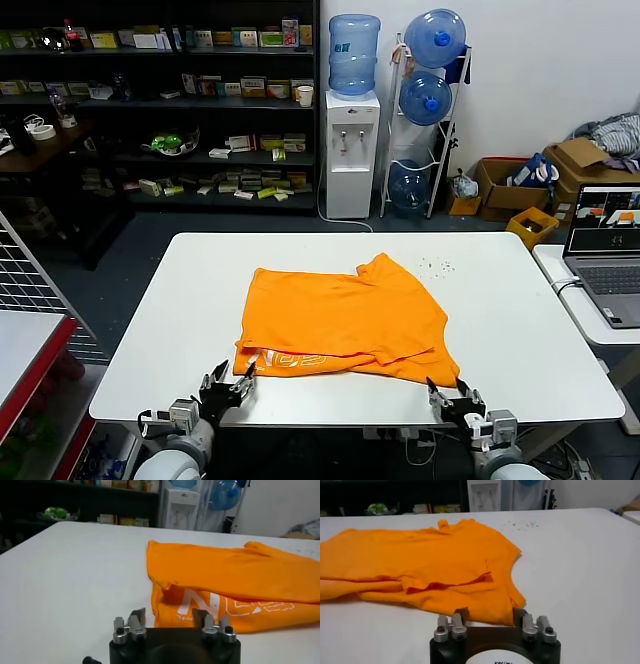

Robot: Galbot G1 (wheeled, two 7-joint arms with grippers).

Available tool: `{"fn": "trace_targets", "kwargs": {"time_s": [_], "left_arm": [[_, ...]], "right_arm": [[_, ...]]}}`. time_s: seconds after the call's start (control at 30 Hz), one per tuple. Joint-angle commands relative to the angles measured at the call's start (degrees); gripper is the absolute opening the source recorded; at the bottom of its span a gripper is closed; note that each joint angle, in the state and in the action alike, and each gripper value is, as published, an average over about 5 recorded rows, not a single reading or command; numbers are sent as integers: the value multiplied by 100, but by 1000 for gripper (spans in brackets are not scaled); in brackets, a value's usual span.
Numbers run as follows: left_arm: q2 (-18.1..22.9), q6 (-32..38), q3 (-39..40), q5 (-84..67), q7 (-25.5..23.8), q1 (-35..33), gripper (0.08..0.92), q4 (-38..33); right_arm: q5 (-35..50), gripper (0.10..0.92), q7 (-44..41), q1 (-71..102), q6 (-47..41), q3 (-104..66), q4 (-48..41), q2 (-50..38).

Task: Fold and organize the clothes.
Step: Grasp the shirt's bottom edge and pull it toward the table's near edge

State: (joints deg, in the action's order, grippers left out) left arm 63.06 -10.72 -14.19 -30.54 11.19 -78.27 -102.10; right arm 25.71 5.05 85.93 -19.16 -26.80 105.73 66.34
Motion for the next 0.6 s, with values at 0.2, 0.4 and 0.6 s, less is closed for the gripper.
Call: {"fn": "trace_targets", "kwargs": {"time_s": [0.2,0.4,0.6], "left_arm": [[25,17,73,38,28,92,411,85],[5,61,61,63,64,31,238,-5],[-100,58,-63,-45,201,-148,99,-350]], "right_arm": [[30,290,101,21,-4,-12,30,3],[109,145,226,61,49,-24,88,-23],[272,125,329,279,53,-115,367,-131]]}}
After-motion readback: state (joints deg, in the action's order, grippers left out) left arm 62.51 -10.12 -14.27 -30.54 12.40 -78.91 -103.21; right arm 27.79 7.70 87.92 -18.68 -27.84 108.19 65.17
